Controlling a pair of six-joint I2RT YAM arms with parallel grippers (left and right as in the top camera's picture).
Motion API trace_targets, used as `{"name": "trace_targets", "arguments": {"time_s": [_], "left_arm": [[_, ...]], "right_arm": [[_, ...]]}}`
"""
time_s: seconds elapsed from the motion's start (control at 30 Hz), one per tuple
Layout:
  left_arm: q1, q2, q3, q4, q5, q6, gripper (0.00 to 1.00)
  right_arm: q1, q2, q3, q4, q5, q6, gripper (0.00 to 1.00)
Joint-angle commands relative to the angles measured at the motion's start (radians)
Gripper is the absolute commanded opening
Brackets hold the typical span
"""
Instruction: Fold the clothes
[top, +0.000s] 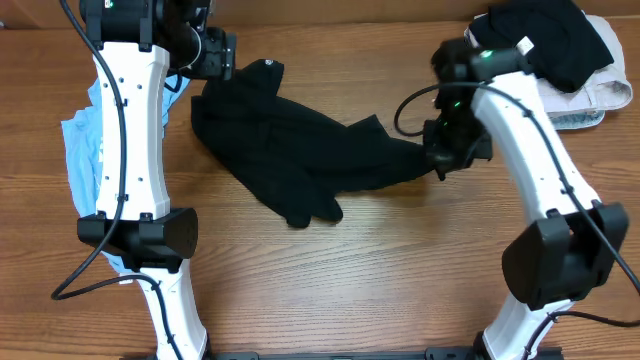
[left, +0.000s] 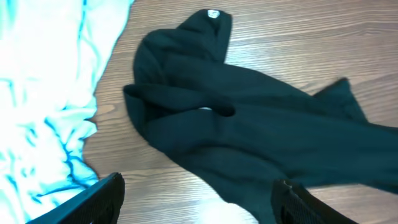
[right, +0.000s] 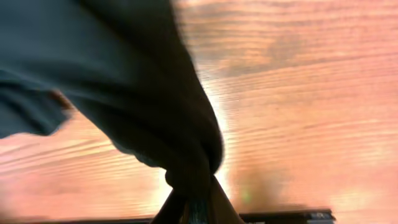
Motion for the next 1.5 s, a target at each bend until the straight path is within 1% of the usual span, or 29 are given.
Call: {"name": "trace_targets", "arguments": {"time_s": [0.0, 0.1, 0.2, 0.27, 0.3, 0.4, 0.43, 0.5, 0.67, 0.8, 0.9, 0.97, 1.0, 1.07, 1.1, 1.13, 1.2, 1.3, 1.33, 1.4, 1.47], "left_arm": [[-0.008, 0.01, 0.001, 0.001, -0.055, 0.02, 0.77], [-0.006, 0.01, 0.001, 0.001, -0.058, 0.019, 0.77], [-0.008, 0.01, 0.001, 0.0, -0.048, 0.019, 0.77], [-0.012, 0.01, 0.001, -0.012, -0.019, 0.03, 0.73], [-0.014, 0.01, 0.001, -0.023, 0.004, 0.043, 0.69], [-0.033, 0.01, -0.002, -0.055, 0.072, 0.049, 0.49], [-0.042, 0.01, -0.01, -0.055, 0.092, 0.049, 0.49], [-0.075, 0.01, -0.022, -0.055, 0.128, 0.05, 0.49], [-0.188, 0.01, -0.115, -0.055, 0.122, 0.096, 0.54], [-0.278, 0.01, -0.266, -0.055, 0.067, 0.098, 0.56], [-0.333, 0.01, -0.398, -0.019, 0.066, 0.098, 0.57], [-0.367, 0.01, -0.488, 0.053, 0.062, 0.121, 0.6], [-0.383, 0.01, -0.532, 0.11, 0.062, 0.148, 0.64], [-0.407, 0.01, -0.603, 0.219, 0.062, 0.19, 0.76], [-0.422, 0.01, -0.651, 0.301, 0.054, 0.199, 0.8], [-0.426, 0.01, -0.666, 0.327, 0.048, 0.198, 0.8], [-0.433, 0.01, -0.733, 0.452, 0.045, 0.152, 0.79], [-0.431, 0.01, -0.796, 0.566, 0.038, 0.068, 0.74], [-0.428, 0.011, -0.816, 0.596, 0.025, 0.033, 0.73], [-0.423, 0.011, -0.85, 0.632, 0.006, -0.022, 0.73], [-0.423, 0.011, -0.872, 0.637, 0.002, -0.045, 0.72]], "right_arm": [[-0.024, -0.058, 0.093, -0.003, -0.133, -0.064, 0.04], [-0.033, -0.067, 0.149, 0.002, -0.13, -0.067, 0.04], [-0.042, -0.067, 0.163, 0.027, -0.11, -0.067, 0.04], [-0.052, -0.067, 0.161, 0.047, -0.097, -0.066, 0.04], [-0.059, -0.067, 0.159, 0.059, -0.097, -0.062, 0.04], [-0.085, -0.067, 0.159, 0.09, -0.097, -0.056, 0.04], [-0.093, -0.067, 0.159, 0.1, -0.097, -0.048, 0.04], [-0.113, -0.067, 0.159, 0.124, -0.098, -0.04, 0.08], [-0.161, -0.067, 0.159, 0.149, -0.124, -0.04, 0.08], [-0.175, -0.067, 0.159, 0.15, -0.124, -0.041, 0.08], [-0.175, -0.067, 0.159, 0.157, -0.124, -0.041, 0.08], [-0.175, -0.067, 0.159, 0.166, -0.124, -0.041, 0.08], [-0.175, -0.067, 0.159, 0.173, -0.124, -0.04, 0.08], [-0.175, -0.067, 0.158, 0.183, -0.124, -0.04, 0.08], [-0.175, -0.067, 0.158, 0.186, -0.124, -0.04, 0.08], [-0.175, -0.067, 0.158, 0.186, -0.124, -0.04, 0.08], [-0.175, -0.067, 0.158, 0.181, -0.124, -0.04, 0.08], [-0.175, -0.067, 0.159, 0.175, -0.124, -0.04, 0.08], [-0.175, -0.067, 0.158, 0.172, -0.124, -0.04, 0.08], [-0.175, -0.067, 0.158, 0.168, -0.124, -0.04, 0.08], [-0.175, -0.067, 0.159, 0.168, -0.124, -0.041, 0.08]]}}
